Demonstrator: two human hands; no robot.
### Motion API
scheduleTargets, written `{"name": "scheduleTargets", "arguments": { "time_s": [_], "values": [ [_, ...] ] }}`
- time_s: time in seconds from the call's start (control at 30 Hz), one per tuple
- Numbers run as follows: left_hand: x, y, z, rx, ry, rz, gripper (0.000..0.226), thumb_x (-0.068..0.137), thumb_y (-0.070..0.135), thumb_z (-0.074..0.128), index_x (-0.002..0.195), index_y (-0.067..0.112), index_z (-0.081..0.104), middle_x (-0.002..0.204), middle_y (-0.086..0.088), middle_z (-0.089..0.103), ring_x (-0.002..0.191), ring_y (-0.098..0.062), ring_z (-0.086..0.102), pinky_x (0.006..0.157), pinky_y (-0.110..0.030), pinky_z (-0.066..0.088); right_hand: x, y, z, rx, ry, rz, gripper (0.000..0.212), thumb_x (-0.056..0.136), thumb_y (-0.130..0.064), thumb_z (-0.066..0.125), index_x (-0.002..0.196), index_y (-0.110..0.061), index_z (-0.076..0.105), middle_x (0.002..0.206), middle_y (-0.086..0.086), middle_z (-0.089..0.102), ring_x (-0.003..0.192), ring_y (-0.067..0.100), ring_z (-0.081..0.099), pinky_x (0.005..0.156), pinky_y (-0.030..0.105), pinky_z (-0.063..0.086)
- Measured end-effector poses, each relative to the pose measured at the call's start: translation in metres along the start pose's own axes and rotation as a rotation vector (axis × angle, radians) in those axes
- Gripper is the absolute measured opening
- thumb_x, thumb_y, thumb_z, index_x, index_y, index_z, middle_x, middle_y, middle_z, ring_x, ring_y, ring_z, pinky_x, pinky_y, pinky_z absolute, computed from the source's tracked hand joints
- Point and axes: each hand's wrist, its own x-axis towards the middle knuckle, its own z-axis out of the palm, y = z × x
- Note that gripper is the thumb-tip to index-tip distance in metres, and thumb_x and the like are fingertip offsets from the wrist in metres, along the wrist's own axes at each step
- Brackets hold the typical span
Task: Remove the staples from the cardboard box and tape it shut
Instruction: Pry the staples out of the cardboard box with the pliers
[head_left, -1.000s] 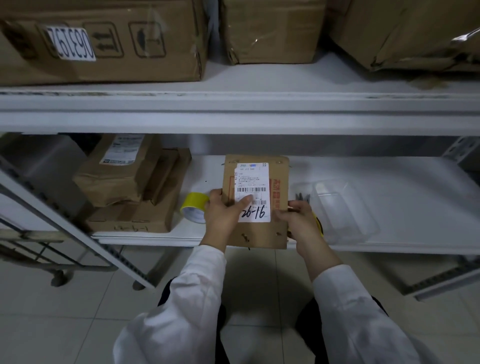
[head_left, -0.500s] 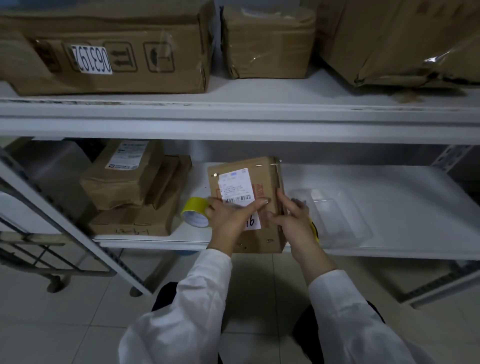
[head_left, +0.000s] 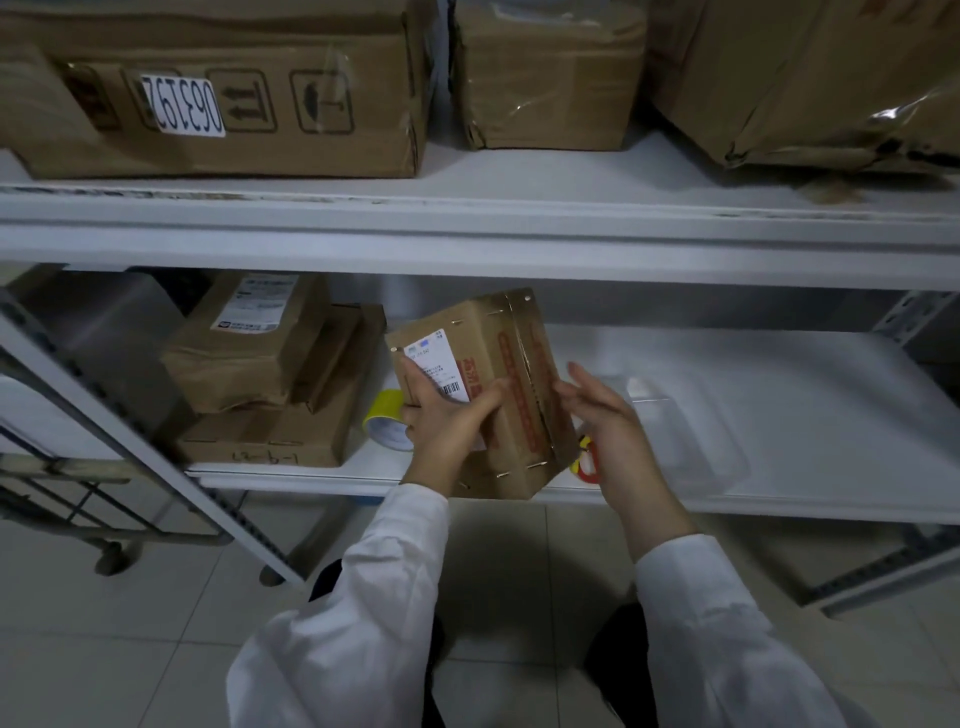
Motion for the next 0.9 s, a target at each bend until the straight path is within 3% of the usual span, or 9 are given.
{"name": "scheduleTargets", "arguments": {
  "time_s": [0.13,0.27,0.4,0.43,0.53,0.6,0.7,0.77,0.9],
  "values": [
    [0.005,-0.005,-0.007,-0.258,-0.062,0.002,0.117,0.054,0.055,0.077,0.142,0.048,0.000,0.132,0.000,0.047,0.123,-0.025,0.046,0.065,-0.026,0.052,0.013,0.015,-0.014,0.132,0.359,0.146,0.022,0.096,-0.018,0.051,0.115,-0.019,0.061,0.126,0.004,0.058,0.110,0.022,0.056,0.094,0.035,0.044],
    [0.007,-0.010,-0.009,-0.361,-0.017,-0.003,0.104,0.073,0.036,0.076,0.145,0.045,0.000,0.131,0.003,0.045,0.124,-0.025,0.048,0.091,-0.046,0.052,0.026,0.037,-0.027,-0.044,0.474,0.321,0.026,0.096,-0.025,0.050,0.111,-0.007,0.061,0.109,0.012,0.059,0.091,0.020,0.052,0.078,0.027,0.038],
    [0.009,-0.011,-0.004,-0.282,0.038,0.012,0.111,0.072,0.036,0.077,0.146,0.044,-0.006,0.136,-0.003,0.034,0.127,-0.023,0.039,0.060,-0.012,0.053,0.025,0.070,-0.028,-0.209,0.419,0.206,0.015,0.093,-0.010,0.049,0.093,-0.005,0.064,0.104,0.015,0.061,0.096,0.029,0.055,0.083,0.031,0.040],
    [0.010,-0.011,-0.002,-0.257,0.051,0.020,0.116,0.066,0.043,0.078,0.145,0.044,-0.007,0.139,-0.005,0.034,0.128,-0.023,0.037,0.068,-0.013,0.053,0.026,0.077,-0.028,-0.310,0.402,0.174,0.021,0.095,-0.013,0.047,0.095,-0.001,0.064,0.100,0.017,0.061,0.092,0.030,0.054,0.081,0.030,0.039],
    [0.013,-0.006,0.002,-0.185,0.088,0.017,0.127,0.047,0.060,0.074,0.143,0.047,-0.008,0.143,-0.009,0.032,0.132,-0.027,0.033,0.107,-0.044,0.037,0.037,0.086,-0.029,-0.710,0.355,0.040,0.024,0.094,-0.013,0.048,0.091,0.007,0.061,0.090,0.021,0.059,0.090,0.035,0.056,0.075,0.029,0.038],
    [0.015,-0.005,0.005,-0.132,0.097,0.012,0.127,0.051,0.058,0.074,0.144,0.043,-0.011,0.146,-0.009,0.027,0.135,-0.029,0.025,0.112,-0.050,0.028,0.045,0.089,-0.025,-0.914,0.323,0.039,0.031,0.089,-0.023,0.057,0.108,0.002,0.058,0.110,0.023,0.057,0.108,0.040,0.051,0.090,0.036,0.042],
    [0.018,-0.006,0.010,-0.073,0.104,0.005,0.129,0.052,0.058,0.074,0.145,0.039,-0.014,0.150,-0.009,0.020,0.138,-0.030,0.017,0.113,-0.052,0.023,0.057,0.093,-0.021,-1.158,0.307,0.097,0.073,0.086,-0.046,0.059,0.140,-0.005,0.031,0.143,0.025,0.031,0.133,0.040,0.030,0.111,0.047,0.027],
    [0.020,-0.005,0.013,-0.067,0.109,-0.002,0.130,0.050,0.058,0.073,0.145,0.038,-0.013,0.150,-0.010,0.019,0.137,-0.029,0.017,0.113,-0.050,0.022,0.063,0.096,-0.021,-1.288,0.309,0.122,0.080,0.087,-0.053,0.053,0.144,-0.007,0.021,0.149,0.025,0.022,0.138,0.040,0.021,0.111,0.049,0.023],
    [0.022,0.000,0.016,-0.028,0.119,-0.023,0.131,0.047,0.061,0.070,0.146,0.036,-0.011,0.148,-0.010,0.024,0.135,-0.029,0.020,0.111,-0.045,0.023,0.070,0.099,-0.021,-1.319,0.369,0.158,0.080,0.086,-0.059,0.048,0.139,-0.002,0.028,0.139,0.025,0.037,0.127,0.041,0.037,0.105,0.048,0.030]
  ]
}}
